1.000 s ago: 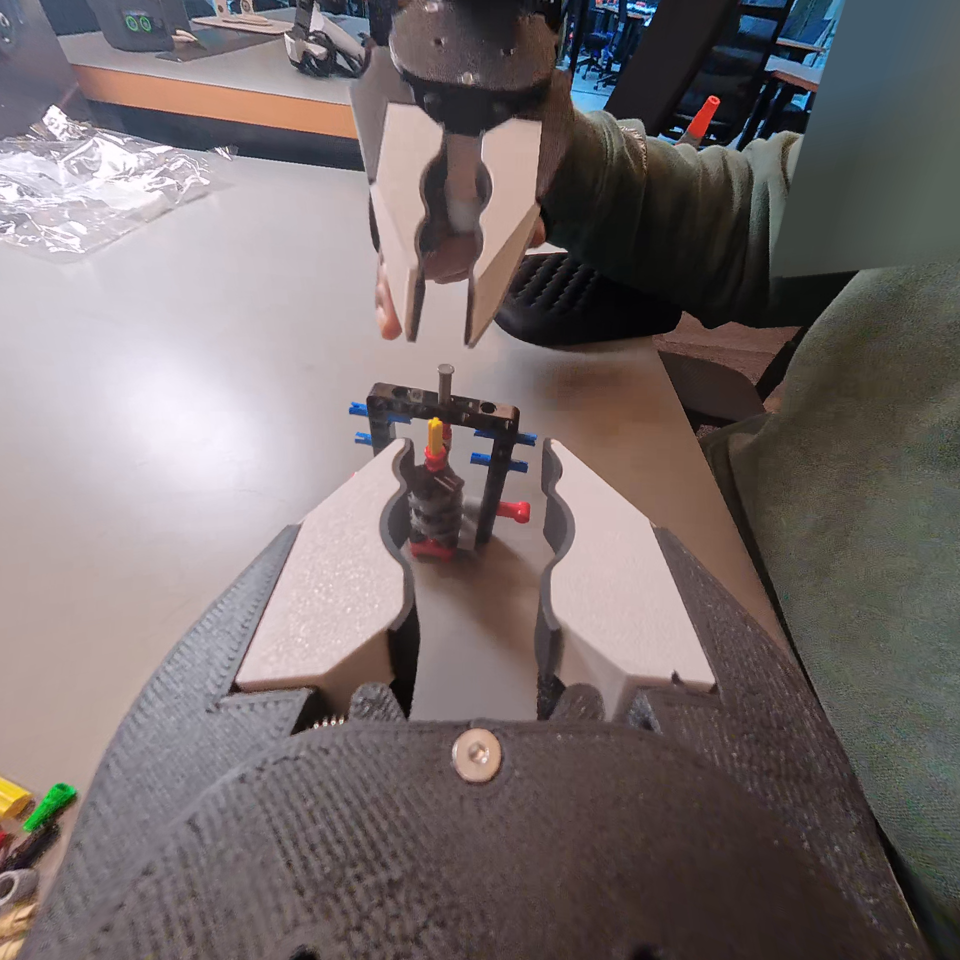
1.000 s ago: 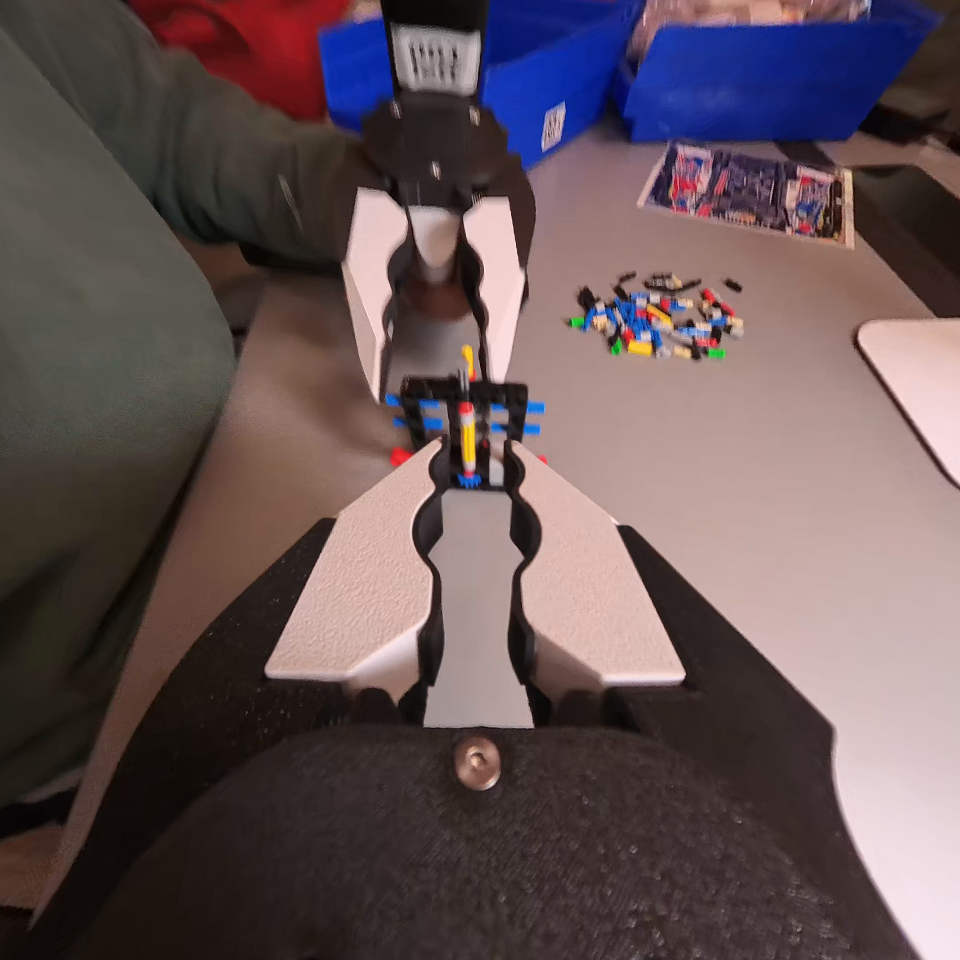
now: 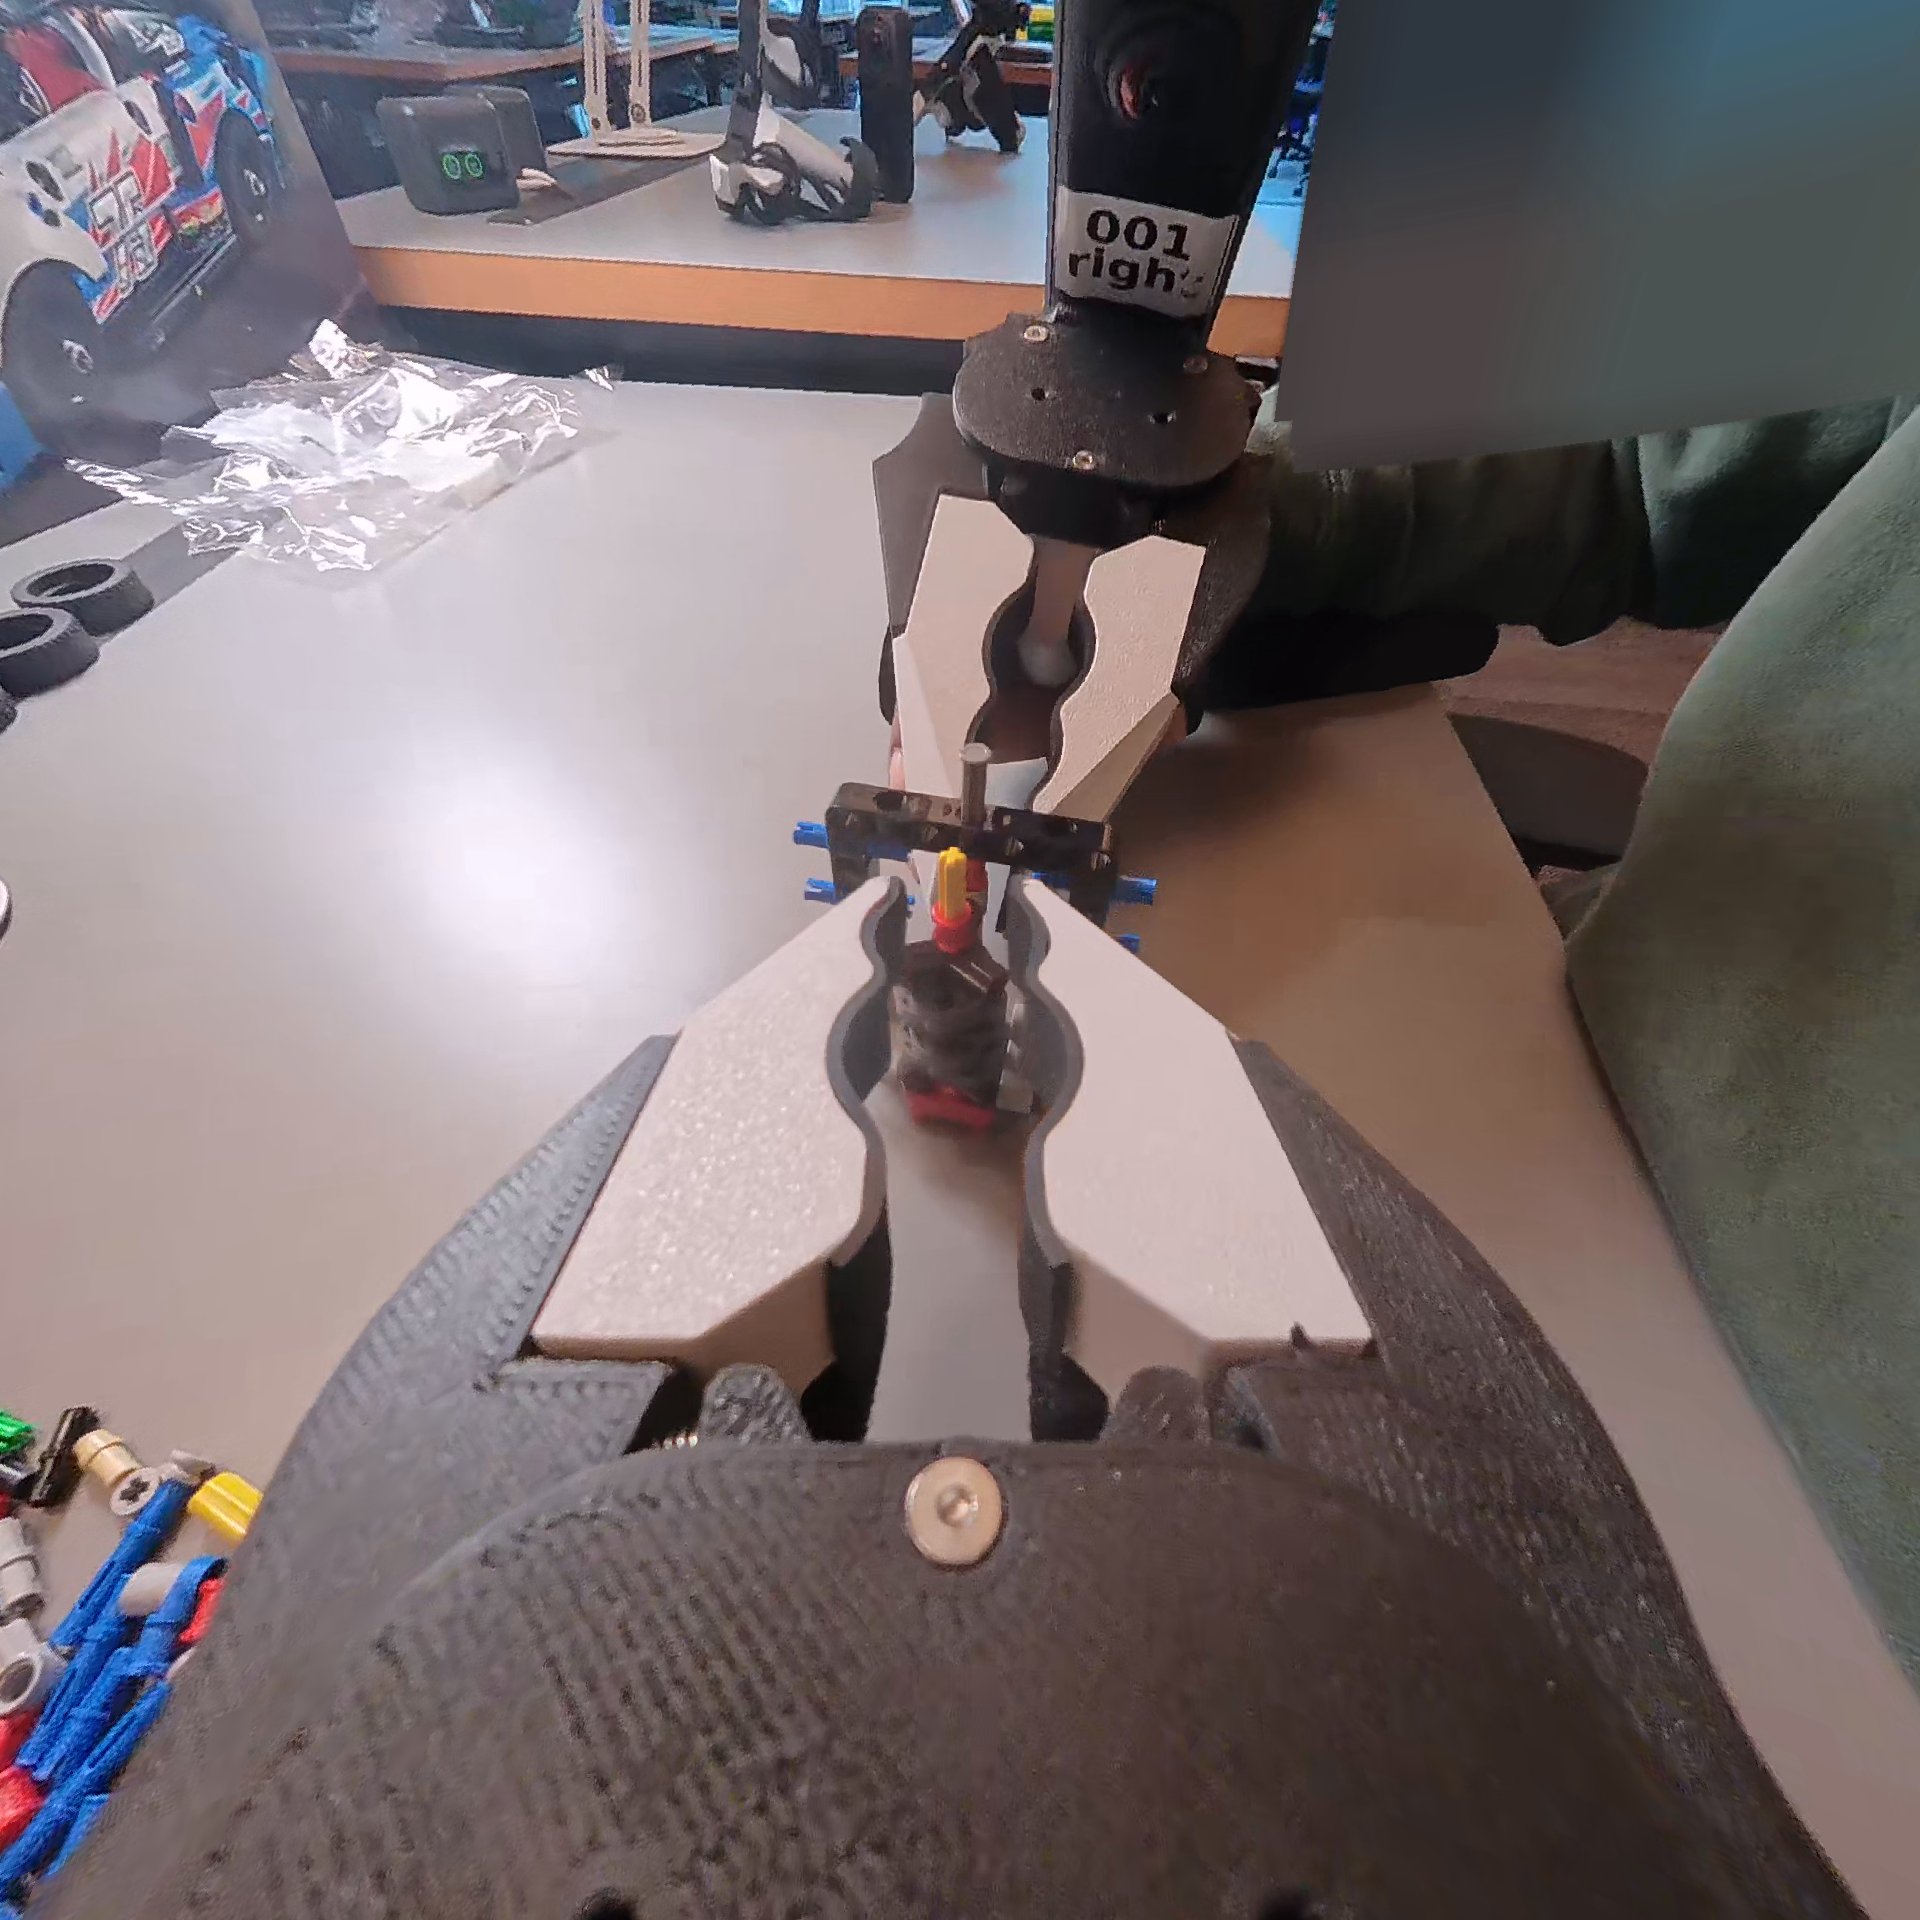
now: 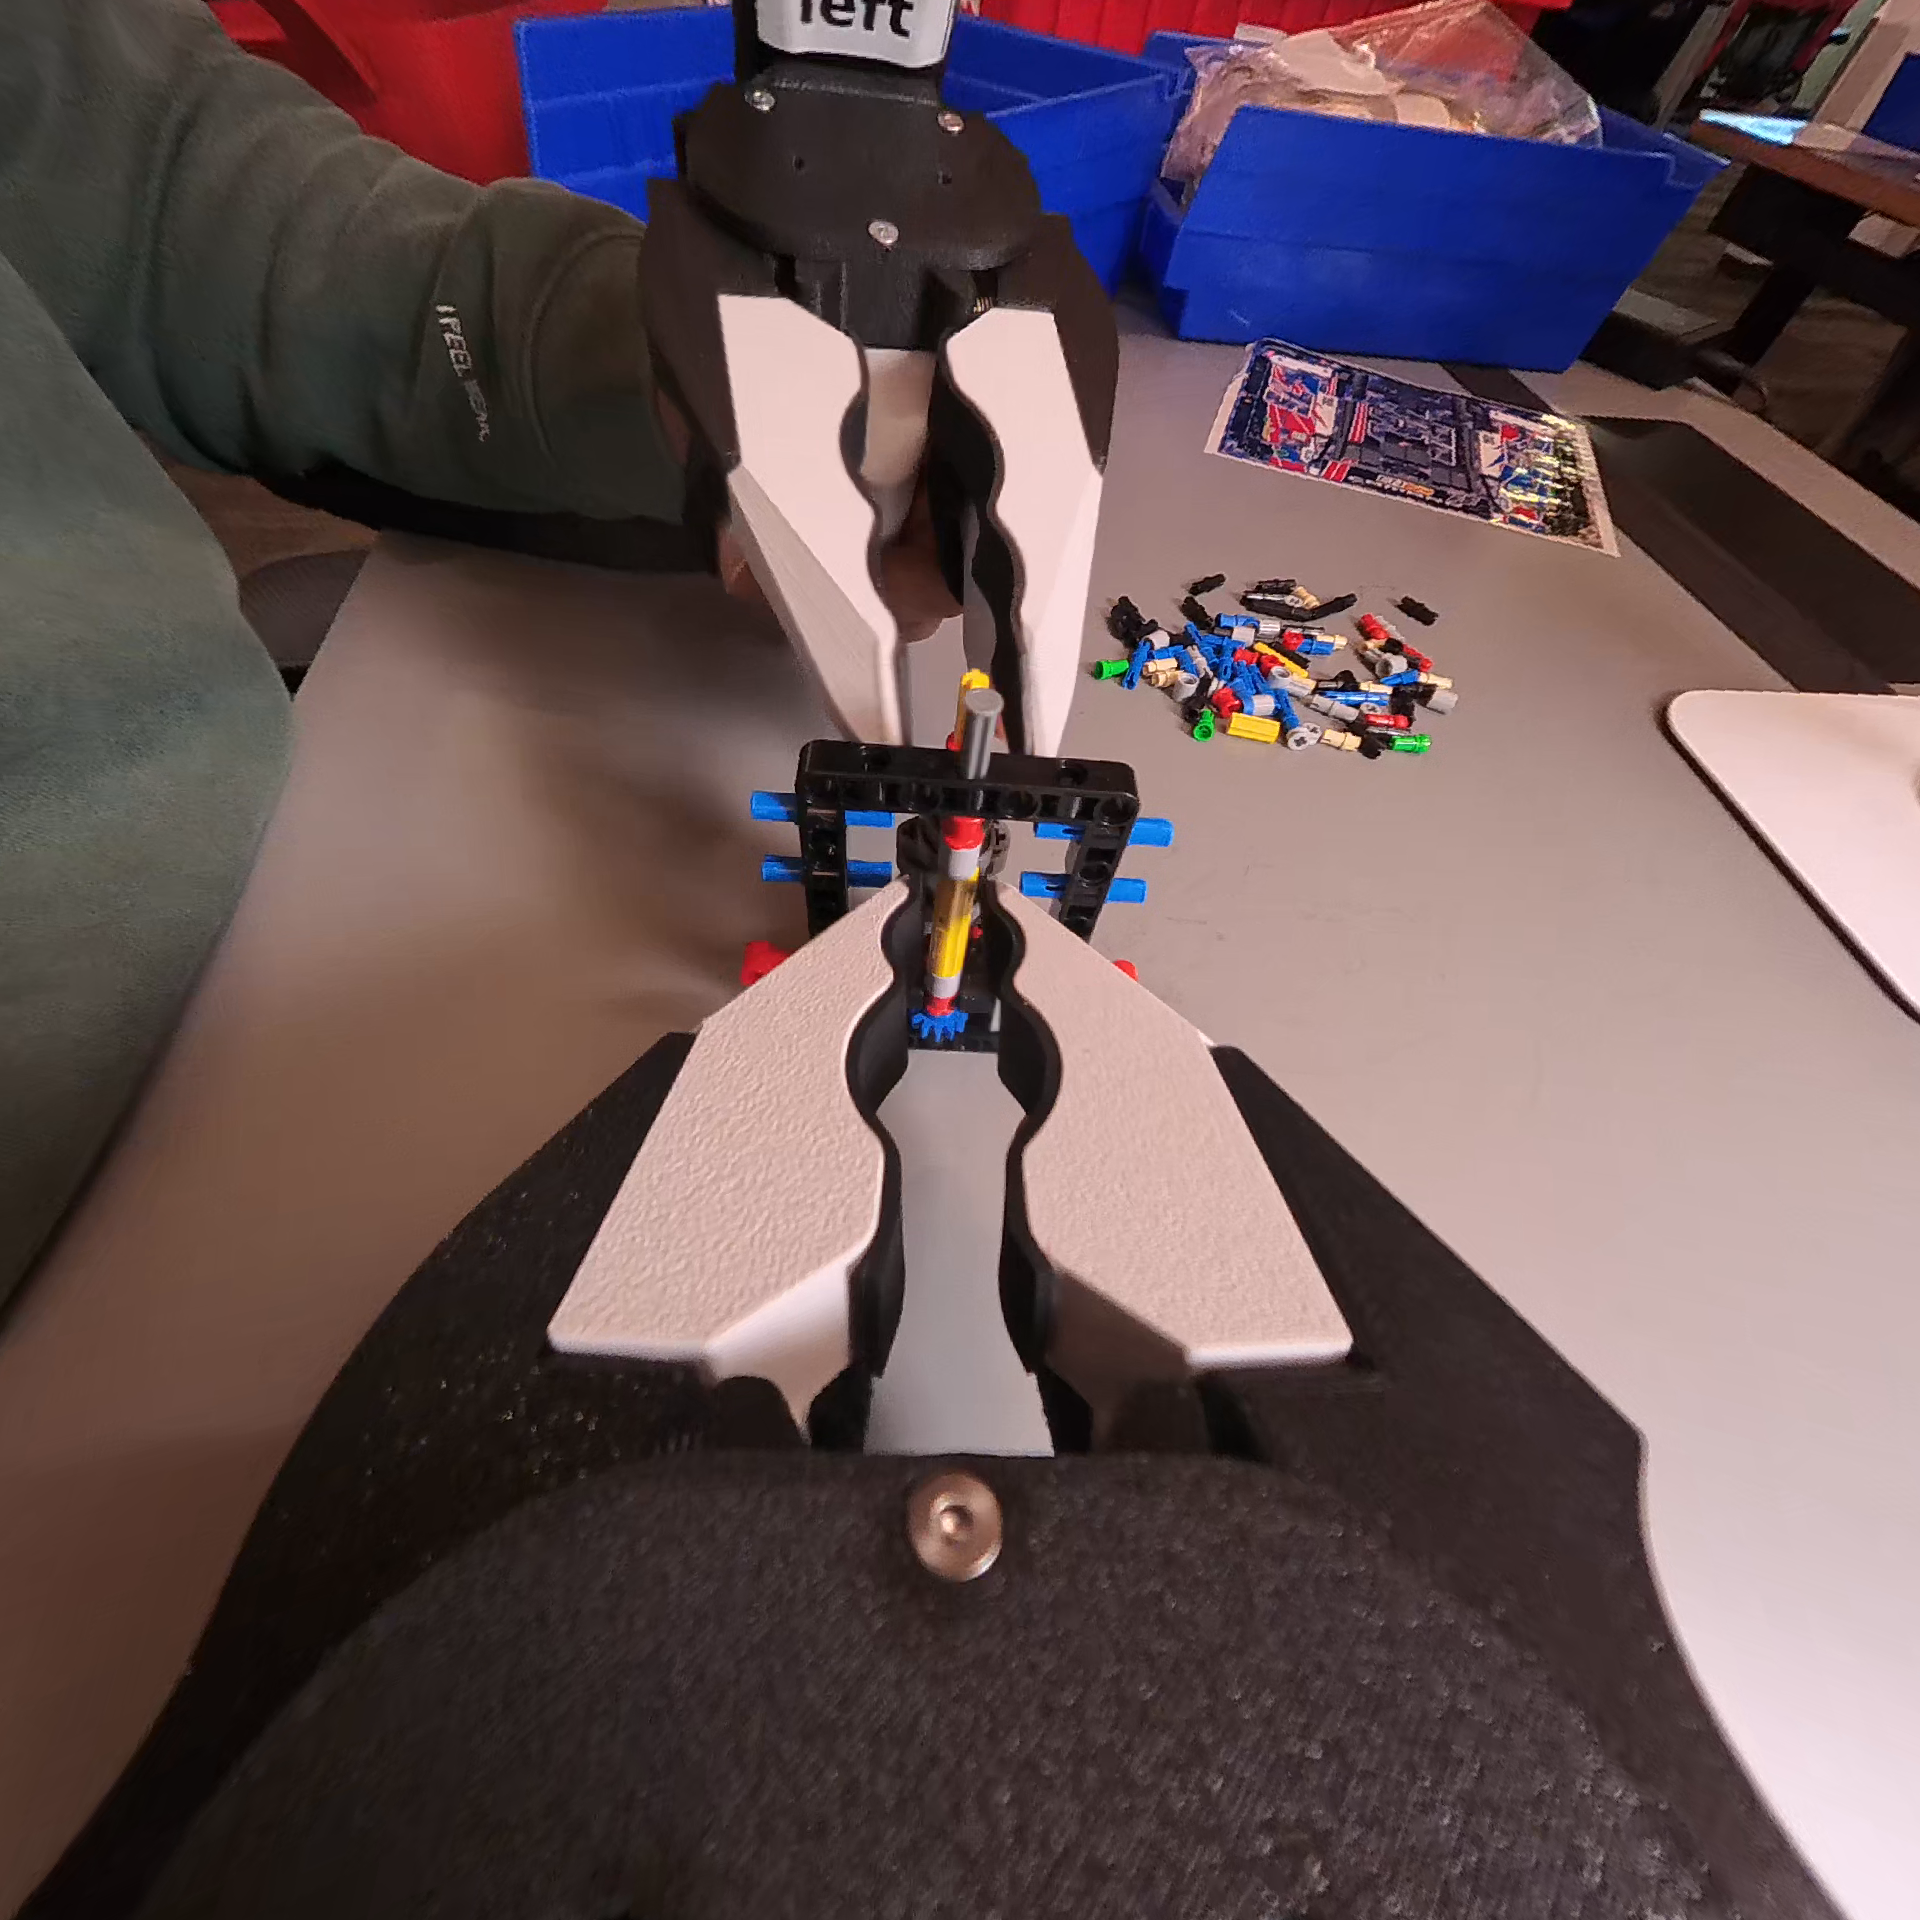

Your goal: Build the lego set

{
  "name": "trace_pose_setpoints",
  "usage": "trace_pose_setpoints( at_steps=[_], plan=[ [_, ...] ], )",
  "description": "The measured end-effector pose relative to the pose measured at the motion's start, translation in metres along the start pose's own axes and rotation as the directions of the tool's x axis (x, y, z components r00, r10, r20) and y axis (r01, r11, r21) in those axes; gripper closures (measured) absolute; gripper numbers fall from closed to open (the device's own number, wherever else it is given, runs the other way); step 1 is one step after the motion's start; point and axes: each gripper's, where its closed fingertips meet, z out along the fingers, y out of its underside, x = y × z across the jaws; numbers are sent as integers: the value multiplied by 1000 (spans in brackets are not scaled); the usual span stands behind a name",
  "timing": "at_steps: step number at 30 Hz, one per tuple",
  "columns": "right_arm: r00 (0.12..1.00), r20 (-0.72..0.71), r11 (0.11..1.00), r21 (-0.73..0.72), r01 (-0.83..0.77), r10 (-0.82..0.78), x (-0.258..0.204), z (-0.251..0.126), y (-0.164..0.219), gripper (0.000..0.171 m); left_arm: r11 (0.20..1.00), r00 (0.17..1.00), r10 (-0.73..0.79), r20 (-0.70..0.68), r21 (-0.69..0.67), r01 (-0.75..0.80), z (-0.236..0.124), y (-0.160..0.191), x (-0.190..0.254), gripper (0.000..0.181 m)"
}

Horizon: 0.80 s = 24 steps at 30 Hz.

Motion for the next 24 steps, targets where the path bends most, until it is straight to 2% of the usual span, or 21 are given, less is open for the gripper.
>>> trace_pose_setpoints(
  at_steps=[3, 19, 24],
  plan=[
    [1000, -1, 1000, -11, 9, -9, 0, 1, 2, 163, 1000, 1000, 24, 8, 4, -24, 1, -2, 2, 176],
    [1000, -3, 1000, -4, 0, 0, -3, 2, 1, 166, 991, 986, 135, 99, -11, -134, 0, -2, 1, 176],
    [1000, -2, 1000, -4, 1, -1, -3, 1, 1, 166, 994, 992, 108, 68, 5, -108, 0, -4, 3, 166]
  ],
)
